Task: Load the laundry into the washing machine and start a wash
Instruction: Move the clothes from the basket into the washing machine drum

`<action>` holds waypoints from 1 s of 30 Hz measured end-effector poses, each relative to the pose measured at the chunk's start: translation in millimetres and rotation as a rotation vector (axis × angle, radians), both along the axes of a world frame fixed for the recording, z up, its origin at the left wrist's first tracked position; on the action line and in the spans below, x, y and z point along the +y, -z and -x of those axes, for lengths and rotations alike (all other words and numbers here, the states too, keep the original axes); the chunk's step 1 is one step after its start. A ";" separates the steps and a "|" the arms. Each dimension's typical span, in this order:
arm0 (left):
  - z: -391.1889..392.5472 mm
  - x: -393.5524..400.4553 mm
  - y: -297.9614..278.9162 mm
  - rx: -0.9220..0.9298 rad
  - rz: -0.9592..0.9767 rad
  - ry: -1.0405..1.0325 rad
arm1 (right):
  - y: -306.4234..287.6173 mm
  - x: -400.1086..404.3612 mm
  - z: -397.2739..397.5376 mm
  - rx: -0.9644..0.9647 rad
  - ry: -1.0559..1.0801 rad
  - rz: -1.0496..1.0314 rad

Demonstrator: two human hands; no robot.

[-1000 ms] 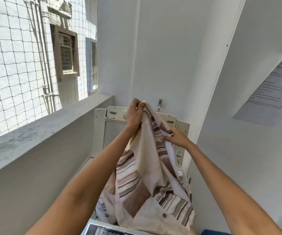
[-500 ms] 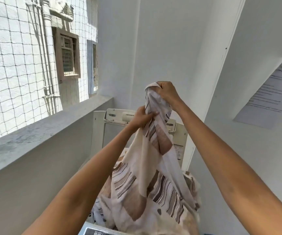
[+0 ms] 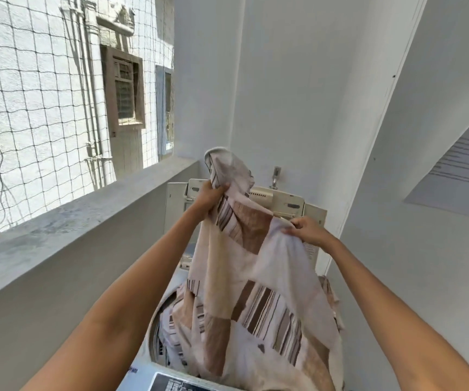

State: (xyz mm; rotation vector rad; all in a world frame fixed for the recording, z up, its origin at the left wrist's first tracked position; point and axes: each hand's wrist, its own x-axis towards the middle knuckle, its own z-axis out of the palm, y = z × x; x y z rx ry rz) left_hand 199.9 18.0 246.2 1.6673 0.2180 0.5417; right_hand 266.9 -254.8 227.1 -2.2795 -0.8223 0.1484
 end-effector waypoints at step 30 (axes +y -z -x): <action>15.1 -1.1 36.9 0.074 -0.268 -0.251 | -14.1 21.6 -0.4 -0.276 0.127 0.040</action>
